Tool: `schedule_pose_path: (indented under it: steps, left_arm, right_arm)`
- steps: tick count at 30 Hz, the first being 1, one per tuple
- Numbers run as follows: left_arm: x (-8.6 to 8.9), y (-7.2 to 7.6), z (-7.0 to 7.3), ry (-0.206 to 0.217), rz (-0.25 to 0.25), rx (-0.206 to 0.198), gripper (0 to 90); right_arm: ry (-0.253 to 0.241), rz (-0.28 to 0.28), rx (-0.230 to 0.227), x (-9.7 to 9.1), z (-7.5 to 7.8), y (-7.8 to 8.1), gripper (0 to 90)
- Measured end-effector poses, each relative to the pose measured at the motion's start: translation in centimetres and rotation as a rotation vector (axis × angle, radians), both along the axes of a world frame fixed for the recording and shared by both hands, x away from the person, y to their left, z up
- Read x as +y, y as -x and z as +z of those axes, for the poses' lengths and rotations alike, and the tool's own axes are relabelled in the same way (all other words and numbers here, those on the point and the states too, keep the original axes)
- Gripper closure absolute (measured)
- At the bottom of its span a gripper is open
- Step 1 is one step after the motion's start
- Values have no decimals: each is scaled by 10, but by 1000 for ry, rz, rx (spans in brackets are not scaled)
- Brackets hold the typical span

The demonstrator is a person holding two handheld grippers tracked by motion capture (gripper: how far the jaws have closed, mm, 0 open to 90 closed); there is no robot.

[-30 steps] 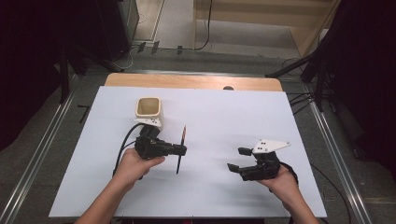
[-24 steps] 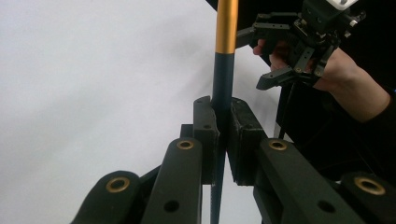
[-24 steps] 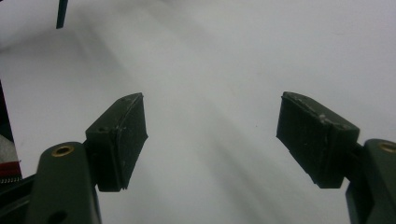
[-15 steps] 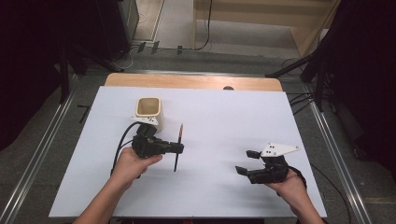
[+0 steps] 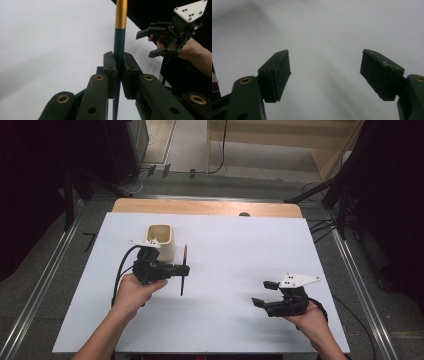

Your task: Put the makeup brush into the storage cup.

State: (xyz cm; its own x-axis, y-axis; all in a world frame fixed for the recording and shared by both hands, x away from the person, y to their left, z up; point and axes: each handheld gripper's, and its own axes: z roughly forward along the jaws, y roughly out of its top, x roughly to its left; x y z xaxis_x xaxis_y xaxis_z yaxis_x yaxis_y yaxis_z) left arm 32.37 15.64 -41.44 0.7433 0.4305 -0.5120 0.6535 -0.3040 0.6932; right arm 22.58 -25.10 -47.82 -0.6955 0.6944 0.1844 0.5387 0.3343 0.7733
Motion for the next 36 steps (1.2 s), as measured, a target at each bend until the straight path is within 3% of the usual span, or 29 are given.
schedule_pose_path:
  steps: [13,21,36]
  left_arm:
    - [13,-8,17,-13,72,-39,837]
    - [18,-13,33,-50,119,-97,837]
    - [24,-22,50,-49,183,-126,837]
  right_arm:
    - [-6,-2,2,0,0,0,251]
    - [-7,-2,-4,0,0,0,251]
    - [-4,-4,8,1,0,0,251]
